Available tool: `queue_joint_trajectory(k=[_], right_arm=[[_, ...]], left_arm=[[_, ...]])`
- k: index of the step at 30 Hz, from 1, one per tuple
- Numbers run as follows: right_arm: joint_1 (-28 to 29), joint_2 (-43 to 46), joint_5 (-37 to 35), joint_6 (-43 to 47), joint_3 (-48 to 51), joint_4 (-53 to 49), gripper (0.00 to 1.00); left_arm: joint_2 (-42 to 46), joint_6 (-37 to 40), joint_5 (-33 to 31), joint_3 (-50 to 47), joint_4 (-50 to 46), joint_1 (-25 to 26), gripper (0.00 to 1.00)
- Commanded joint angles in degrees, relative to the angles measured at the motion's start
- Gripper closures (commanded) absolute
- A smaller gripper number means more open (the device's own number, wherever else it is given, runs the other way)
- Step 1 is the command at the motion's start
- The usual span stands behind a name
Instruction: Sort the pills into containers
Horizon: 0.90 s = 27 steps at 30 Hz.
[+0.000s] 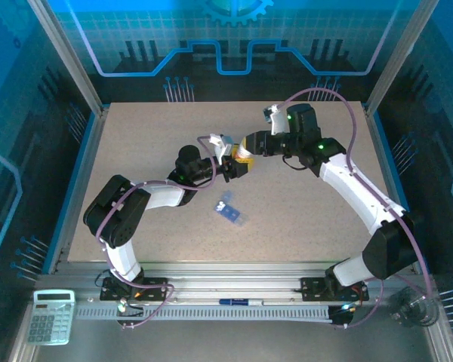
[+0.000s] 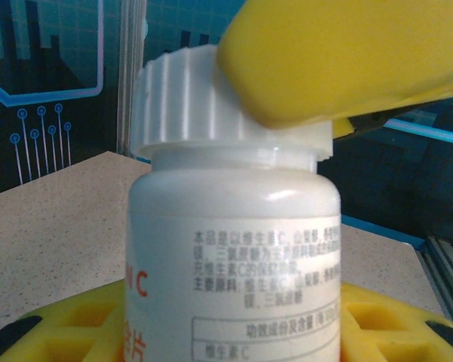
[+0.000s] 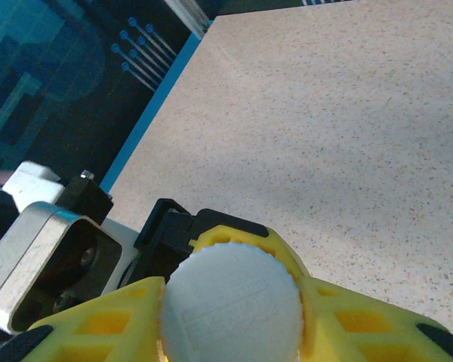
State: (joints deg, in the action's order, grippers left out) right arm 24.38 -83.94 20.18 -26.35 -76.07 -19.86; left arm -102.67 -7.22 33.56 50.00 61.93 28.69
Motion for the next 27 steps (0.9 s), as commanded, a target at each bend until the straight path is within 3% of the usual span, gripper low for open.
queue_joint_trajectory(k=[1,6,13,17,23,27], right_arm=[[3.8,0.5,-7.8,-5.5,1.9,-1.4,0.58],[9.4,-0.8,-17.6,-9.3,-0.4,-7.0,0.58],[11.0,-0.7,-19.2,-11.2,-1.2,-7.0,0.52],[8.7,0.6,-16.8,-9.9,-2.6,-7.3,0.43],[3.8,5.9,-10.8,-7.5,-1.0,-4.2,0.19],[0.9,9.1,-6.4,-5.3,0.6,-0.5,0.14]], left_arm=[[2.0,0.6,0.6,0.5,3.2,0.4,1.0],[1.7,0.9,0.7,0.6,2.8,0.4,1.0],[1.5,0.7,0.7,0.7,2.8,0.4,1.0],[1.6,0.7,0.7,0.7,2.6,0.4,1.0],[1.7,0.9,0.6,0.7,2.5,0.4,1.0],[1.6,0.9,0.9,0.7,2.4,0.4,1.0]])
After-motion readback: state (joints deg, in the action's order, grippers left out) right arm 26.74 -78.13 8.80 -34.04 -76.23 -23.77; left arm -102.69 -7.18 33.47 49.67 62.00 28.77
